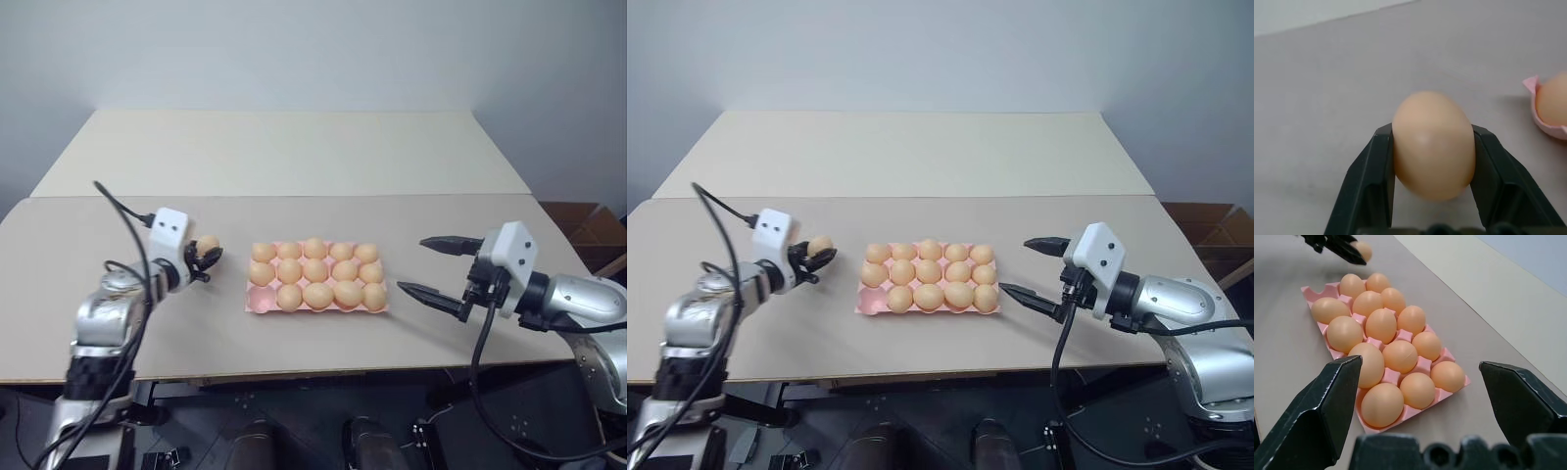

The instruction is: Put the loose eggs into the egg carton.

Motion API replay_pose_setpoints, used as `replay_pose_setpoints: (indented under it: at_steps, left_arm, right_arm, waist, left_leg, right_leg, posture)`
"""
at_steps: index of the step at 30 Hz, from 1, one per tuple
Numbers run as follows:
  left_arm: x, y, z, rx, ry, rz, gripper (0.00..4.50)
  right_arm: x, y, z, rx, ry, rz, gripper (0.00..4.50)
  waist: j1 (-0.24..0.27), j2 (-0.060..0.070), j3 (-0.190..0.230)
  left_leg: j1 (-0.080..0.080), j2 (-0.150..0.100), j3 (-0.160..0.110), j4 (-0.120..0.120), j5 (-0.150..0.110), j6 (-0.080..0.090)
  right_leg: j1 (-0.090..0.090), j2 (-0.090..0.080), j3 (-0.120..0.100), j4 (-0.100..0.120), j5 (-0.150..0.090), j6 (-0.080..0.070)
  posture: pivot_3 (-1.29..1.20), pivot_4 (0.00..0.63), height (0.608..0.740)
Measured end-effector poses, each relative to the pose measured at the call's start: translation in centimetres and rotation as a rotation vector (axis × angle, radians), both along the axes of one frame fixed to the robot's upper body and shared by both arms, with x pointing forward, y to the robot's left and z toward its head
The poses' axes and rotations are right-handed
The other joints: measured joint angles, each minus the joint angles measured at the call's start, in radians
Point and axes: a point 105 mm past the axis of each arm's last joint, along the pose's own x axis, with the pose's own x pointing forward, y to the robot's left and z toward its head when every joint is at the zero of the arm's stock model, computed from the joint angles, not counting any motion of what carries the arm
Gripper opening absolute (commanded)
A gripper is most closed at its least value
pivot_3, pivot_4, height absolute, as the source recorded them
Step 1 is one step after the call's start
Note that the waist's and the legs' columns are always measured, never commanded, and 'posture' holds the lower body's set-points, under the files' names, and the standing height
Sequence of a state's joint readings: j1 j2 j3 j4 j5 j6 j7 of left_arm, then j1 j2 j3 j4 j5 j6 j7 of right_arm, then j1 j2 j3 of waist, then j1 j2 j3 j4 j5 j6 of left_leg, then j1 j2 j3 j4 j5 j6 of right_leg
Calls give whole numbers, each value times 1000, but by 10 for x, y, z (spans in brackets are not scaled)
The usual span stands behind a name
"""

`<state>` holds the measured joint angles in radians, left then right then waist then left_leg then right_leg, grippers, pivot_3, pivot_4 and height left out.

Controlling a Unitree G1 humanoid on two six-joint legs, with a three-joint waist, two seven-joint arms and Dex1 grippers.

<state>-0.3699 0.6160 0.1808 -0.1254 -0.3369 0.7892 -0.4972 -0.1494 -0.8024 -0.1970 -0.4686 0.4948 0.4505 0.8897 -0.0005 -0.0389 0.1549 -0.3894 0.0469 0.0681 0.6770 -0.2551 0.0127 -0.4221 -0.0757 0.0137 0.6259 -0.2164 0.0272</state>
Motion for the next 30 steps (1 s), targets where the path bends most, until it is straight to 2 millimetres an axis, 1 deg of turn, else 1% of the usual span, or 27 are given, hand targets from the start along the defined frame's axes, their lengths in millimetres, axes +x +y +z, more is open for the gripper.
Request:
replay_pose_setpoints:
  at_steps: [3,5,8,13,19,22,24,26,27,28,30]
  left_arm:
    - [-20,-10,16,-36,-41,-164,2007]
    - [-33,-22,18,-59,-41,-295,2007]
    - [-50,-41,15,-83,-42,-463,2007]
    - [-56,-62,8,-54,-62,-581,2007]
    - [-61,-75,-4,-58,8,-646,2007]
    - [-61,-78,-10,-53,54,-663,2716]
    - [-61,-78,-12,-56,79,-653,3402]
    - [-61,-76,-13,-52,97,-643,3975]
    - [-60,-74,-12,-44,99,-637,4376]
    - [-60,-72,-11,-36,97,-632,4481]
    - [-59,-67,-7,-27,84,-617,4481]
  right_arm:
    - [0,0,-1,5,1,-7,4500]
    - [0,1,-1,10,-3,-11,4500]
    - [-1,2,-1,13,-5,-13,4500]
    - [-4,4,-2,13,-3,-9,4500]
    - [-5,2,-6,14,11,-32,4500]
    - [-5,2,-6,15,6,-36,4500]
    - [-4,2,-5,15,5,-39,4500]
    - [-4,2,-5,16,5,-41,4500]
    - [-4,2,-5,16,5,-41,4500]
    - [-4,2,-5,16,4,-41,4500]
    - [-4,2,-5,16,4,-42,4500]
  waist:
    - [3,0,0]
    - [5,0,0]
    - [7,0,0]
    - [11,0,0]
    - [10,0,0]
    - [9,0,0]
    - [9,0,0]
    - [9,0,0]
    - [9,0,0]
    - [9,0,0]
    - [9,0,0]
  left_leg:
    - [0,0,1,0,0,0]
    - [0,0,1,0,0,0]
    - [0,0,1,0,0,0]
    - [0,0,1,0,0,0]
    - [0,0,1,0,0,0]
    - [0,1,1,0,0,0]
    - [0,1,1,0,0,0]
    - [0,1,1,0,0,0]
    - [0,1,1,0,0,0]
    - [0,1,1,0,0,0]
    - [0,1,1,0,0,0]
  right_leg:
    - [0,0,0,0,0,0]
    - [0,0,0,0,0,-1]
    - [0,0,0,0,-1,-1]
    - [0,1,0,0,-1,-1]
    - [0,1,0,0,-1,-1]
    - [0,1,0,0,-1,-1]
    - [0,1,0,0,-1,-1]
    - [0,1,0,0,-1,-1]
    - [0,1,0,0,-1,-1]
    - [0,1,0,0,-1,-1]
    - [0,1,0,0,-1,-1]
  posture:
    - [0,150,740]
    - [0,150,740]
    - [0,150,740]
    - [0,150,740]
    - [0,150,740]
    - [0,150,740]
    - [0,150,740]
    - [0,150,740]
    - [0,150,740]
    - [0,150,740]
    - [0,150,740]
